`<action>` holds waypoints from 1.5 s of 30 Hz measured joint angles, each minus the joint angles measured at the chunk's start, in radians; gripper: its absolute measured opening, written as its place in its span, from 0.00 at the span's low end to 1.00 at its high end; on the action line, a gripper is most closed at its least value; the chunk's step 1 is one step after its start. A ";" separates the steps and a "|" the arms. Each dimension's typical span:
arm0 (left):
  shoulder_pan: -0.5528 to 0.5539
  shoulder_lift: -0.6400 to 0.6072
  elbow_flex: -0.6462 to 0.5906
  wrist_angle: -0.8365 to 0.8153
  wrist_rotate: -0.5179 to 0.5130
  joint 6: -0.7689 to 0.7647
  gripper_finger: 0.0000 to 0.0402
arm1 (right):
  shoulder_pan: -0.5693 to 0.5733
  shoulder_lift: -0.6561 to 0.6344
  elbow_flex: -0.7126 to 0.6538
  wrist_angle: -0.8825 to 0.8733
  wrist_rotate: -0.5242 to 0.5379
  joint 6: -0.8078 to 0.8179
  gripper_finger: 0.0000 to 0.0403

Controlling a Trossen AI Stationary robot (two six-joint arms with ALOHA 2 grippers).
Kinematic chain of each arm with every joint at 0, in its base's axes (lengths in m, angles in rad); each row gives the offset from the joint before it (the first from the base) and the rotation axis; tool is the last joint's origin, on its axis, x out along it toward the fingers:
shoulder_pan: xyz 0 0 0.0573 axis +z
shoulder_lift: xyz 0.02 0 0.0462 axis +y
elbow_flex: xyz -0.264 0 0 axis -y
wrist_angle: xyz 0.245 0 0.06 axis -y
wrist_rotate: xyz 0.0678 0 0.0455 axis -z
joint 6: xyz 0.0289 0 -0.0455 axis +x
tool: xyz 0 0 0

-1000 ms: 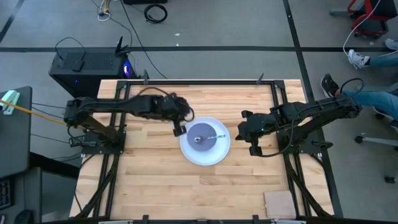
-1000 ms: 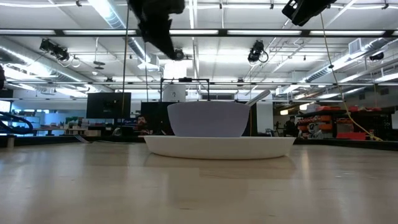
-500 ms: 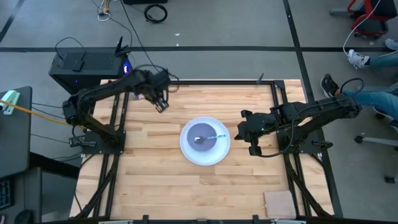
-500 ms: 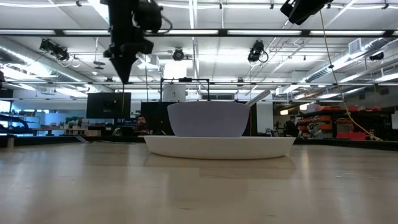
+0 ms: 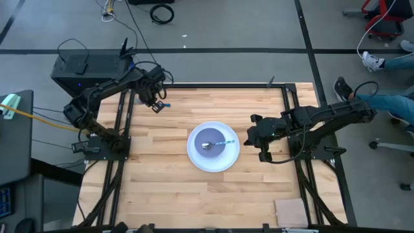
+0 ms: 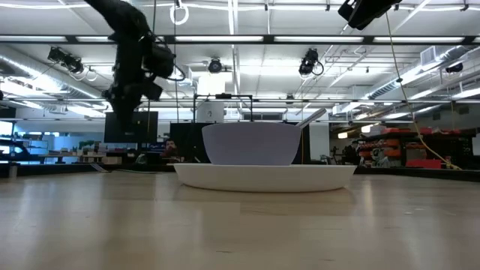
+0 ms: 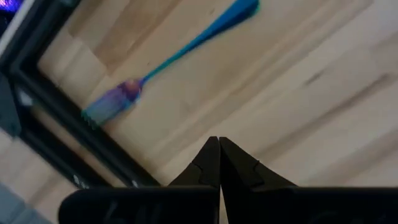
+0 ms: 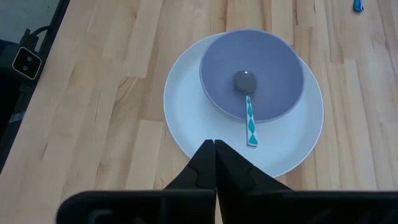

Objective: Set table place
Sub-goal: Put the fork on the right side of the plate

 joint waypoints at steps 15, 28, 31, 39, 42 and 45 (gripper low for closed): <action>0.101 0.000 -0.109 0.212 -0.004 0.038 0.12 | 0.000 0.000 0.000 0.020 0.000 0.000 0.01; 0.158 0.076 -0.108 0.222 0.003 0.100 0.31 | 0.000 0.000 0.000 0.023 0.000 -0.003 0.01; 0.159 0.140 -0.108 0.244 0.003 0.171 0.35 | 0.000 0.000 0.000 0.023 0.000 -0.003 0.02; 0.159 0.209 -0.108 0.293 0.003 0.411 0.35 | 0.000 0.000 0.000 0.023 0.000 -0.003 0.01; 0.165 0.211 -0.108 0.330 0.003 0.464 0.34 | 0.000 0.000 0.000 0.023 0.000 -0.003 0.02; 0.166 0.211 -0.108 0.369 0.002 0.492 0.34 | 0.000 0.000 0.000 0.023 0.000 -0.003 0.02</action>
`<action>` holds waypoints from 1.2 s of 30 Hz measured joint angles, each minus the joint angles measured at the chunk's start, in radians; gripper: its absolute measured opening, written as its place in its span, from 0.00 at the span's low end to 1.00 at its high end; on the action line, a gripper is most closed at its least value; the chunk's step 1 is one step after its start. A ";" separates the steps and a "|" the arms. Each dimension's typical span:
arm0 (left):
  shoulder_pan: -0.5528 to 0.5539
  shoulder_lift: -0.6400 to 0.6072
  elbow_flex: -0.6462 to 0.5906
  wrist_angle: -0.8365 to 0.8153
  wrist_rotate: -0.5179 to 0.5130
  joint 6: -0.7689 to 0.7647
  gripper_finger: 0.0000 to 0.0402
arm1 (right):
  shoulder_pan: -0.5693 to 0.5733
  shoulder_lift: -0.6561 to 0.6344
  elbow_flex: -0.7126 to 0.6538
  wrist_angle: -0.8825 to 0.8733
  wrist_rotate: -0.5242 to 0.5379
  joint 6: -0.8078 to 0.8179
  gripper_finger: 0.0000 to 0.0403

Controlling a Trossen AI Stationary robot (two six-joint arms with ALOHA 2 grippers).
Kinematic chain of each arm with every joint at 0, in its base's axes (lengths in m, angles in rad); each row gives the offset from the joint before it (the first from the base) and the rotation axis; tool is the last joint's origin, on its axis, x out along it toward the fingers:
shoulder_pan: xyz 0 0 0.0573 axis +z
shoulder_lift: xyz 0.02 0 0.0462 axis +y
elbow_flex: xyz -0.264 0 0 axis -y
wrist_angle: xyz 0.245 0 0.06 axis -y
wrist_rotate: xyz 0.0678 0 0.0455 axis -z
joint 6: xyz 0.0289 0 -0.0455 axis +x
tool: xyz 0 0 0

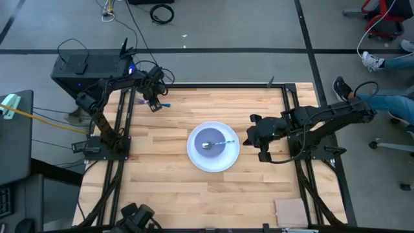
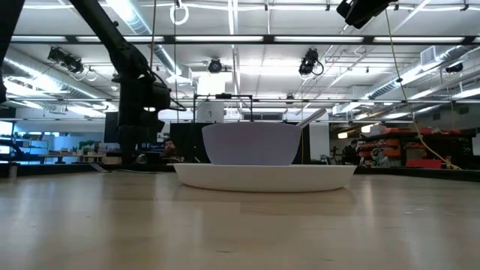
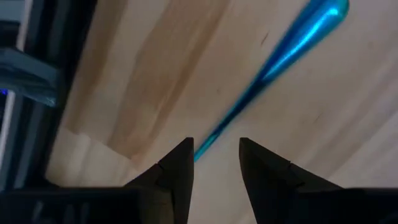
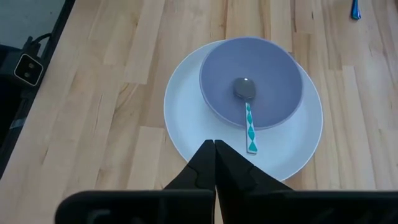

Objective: Set table place
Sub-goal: Put the fork on the right side of the plate

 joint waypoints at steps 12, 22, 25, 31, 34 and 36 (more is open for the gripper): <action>0.037 0.005 0.000 -0.008 0.006 0.011 0.32 | 0.000 0.000 0.000 -0.001 0.000 0.019 0.01; 0.047 0.003 -0.079 0.046 0.002 0.084 0.34 | 0.000 0.000 0.000 -0.001 0.000 0.014 0.02; 0.047 0.000 -0.092 0.078 -0.007 0.091 0.35 | 0.000 0.000 0.000 -0.001 0.000 -0.004 0.02; 0.048 0.004 -0.080 0.085 -0.006 0.142 0.35 | 0.000 0.000 0.000 -0.001 0.000 -0.005 0.02; 0.042 0.007 -0.062 0.074 0.002 0.159 0.33 | 0.000 0.000 0.000 -0.001 0.000 0.000 0.02; 0.040 0.008 -0.046 0.057 0.004 0.159 0.32 | 0.000 0.000 0.000 -0.001 0.000 0.000 0.01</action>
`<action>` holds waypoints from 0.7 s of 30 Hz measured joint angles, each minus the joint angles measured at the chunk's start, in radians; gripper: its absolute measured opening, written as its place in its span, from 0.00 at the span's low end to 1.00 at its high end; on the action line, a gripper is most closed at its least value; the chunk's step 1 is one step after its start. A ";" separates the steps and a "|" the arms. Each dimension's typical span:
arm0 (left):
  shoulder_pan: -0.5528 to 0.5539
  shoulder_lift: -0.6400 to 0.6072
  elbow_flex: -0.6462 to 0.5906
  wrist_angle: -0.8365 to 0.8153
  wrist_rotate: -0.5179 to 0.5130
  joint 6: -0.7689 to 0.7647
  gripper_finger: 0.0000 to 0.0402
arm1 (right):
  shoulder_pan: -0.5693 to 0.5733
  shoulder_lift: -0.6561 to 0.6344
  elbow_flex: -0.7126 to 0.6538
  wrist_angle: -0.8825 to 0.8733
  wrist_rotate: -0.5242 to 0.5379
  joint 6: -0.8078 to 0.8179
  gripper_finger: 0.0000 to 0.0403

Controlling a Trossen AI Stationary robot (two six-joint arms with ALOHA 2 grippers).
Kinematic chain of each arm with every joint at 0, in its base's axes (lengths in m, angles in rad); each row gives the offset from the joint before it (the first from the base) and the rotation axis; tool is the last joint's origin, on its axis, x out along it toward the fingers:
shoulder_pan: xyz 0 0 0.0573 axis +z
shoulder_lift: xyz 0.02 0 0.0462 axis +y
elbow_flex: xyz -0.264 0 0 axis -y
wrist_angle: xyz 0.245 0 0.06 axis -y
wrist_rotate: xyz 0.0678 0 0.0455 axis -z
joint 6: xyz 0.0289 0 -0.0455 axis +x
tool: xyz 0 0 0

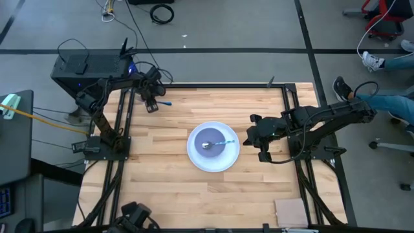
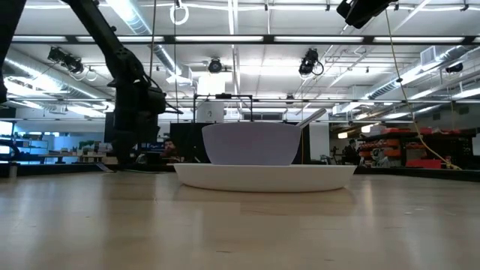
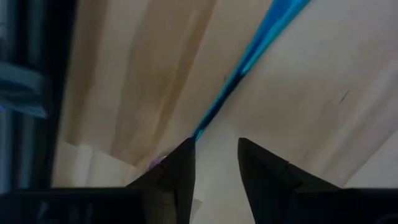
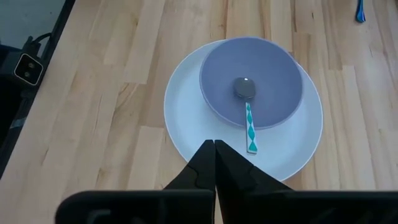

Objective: Set table place
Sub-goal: Put the fork on the right side of the plate

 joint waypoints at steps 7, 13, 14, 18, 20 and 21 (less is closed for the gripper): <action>0.011 0.000 0.023 0.029 -0.006 0.057 0.30 | 0.000 0.000 0.000 0.000 0.024 0.003 0.02; 0.022 0.027 0.023 0.027 -0.010 0.055 0.31 | 0.000 0.000 0.000 0.000 0.056 0.014 0.01; 0.022 0.040 0.024 0.029 -0.007 0.055 0.31 | 0.000 0.000 0.000 0.000 0.057 0.014 0.02; 0.017 0.073 0.020 0.034 -0.009 0.056 0.30 | 0.000 0.000 0.000 -0.001 0.057 0.019 0.02; 0.003 0.077 0.019 0.032 -0.026 0.063 0.29 | 0.000 0.000 0.000 -0.001 0.057 0.019 0.01; -0.002 0.077 0.018 0.032 -0.031 0.070 0.28 | 0.000 0.000 0.000 -0.001 0.057 0.019 0.01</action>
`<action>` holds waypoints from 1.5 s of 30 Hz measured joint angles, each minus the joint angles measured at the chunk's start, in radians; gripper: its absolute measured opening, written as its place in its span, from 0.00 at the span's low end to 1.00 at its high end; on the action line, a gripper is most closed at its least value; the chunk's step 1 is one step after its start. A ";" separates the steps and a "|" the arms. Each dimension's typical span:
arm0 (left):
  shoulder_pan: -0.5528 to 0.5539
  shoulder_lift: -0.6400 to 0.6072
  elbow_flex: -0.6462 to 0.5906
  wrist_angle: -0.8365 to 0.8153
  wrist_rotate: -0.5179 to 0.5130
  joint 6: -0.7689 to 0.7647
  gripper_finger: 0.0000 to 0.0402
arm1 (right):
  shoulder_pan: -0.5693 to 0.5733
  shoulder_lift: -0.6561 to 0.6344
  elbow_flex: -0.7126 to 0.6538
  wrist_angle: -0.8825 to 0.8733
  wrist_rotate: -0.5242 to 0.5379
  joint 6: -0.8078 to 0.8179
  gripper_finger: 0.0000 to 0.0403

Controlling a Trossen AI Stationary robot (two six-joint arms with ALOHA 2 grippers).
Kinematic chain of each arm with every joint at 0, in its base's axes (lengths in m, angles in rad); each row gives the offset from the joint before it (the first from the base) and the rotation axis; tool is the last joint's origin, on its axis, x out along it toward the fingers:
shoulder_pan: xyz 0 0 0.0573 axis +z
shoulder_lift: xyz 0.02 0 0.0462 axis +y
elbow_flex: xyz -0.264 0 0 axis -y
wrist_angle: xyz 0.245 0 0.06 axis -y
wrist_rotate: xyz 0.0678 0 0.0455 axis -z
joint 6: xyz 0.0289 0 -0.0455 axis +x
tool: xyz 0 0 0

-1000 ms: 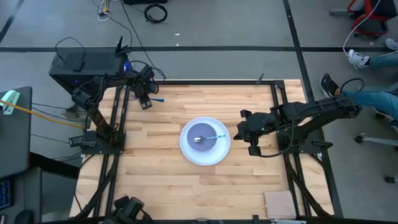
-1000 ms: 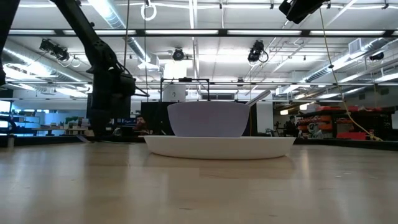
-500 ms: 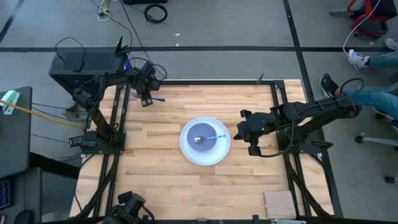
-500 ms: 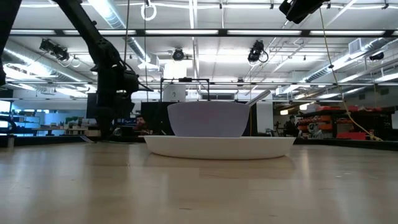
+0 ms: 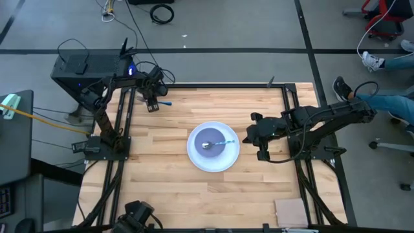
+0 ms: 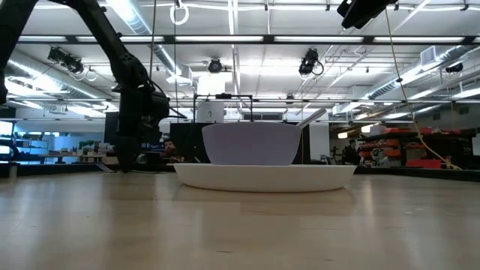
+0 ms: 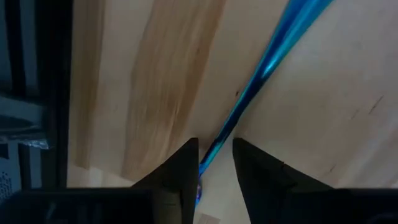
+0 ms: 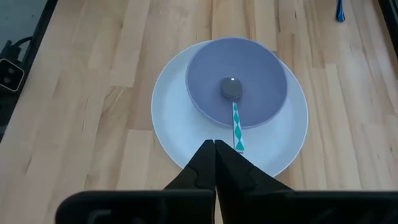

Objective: Set table place
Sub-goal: Put the fork on the right side of the plate

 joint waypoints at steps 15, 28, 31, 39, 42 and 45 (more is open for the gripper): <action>-0.024 -0.009 -0.002 -0.038 0.023 -0.043 0.03 | 0.000 0.000 0.000 -0.001 0.000 0.004 0.01; -0.161 -0.068 -0.008 -0.111 0.031 -0.103 0.03 | 0.000 0.000 0.000 0.000 0.000 0.011 0.03; -0.199 -0.086 -0.007 -0.120 0.030 -0.127 0.03 | 0.000 0.000 0.000 0.000 0.006 0.032 0.04; -0.299 -0.162 -0.006 -0.171 -0.070 -0.155 0.03 | -0.010 0.000 0.000 0.005 0.154 0.091 0.10; -0.342 -0.209 -0.006 -0.186 -0.080 -0.185 0.03 | -0.027 0.000 0.000 0.010 0.154 0.131 0.15; -0.403 -0.263 -0.006 -0.190 -0.126 -0.210 0.03 | -0.045 0.003 0.000 0.012 0.154 0.135 0.21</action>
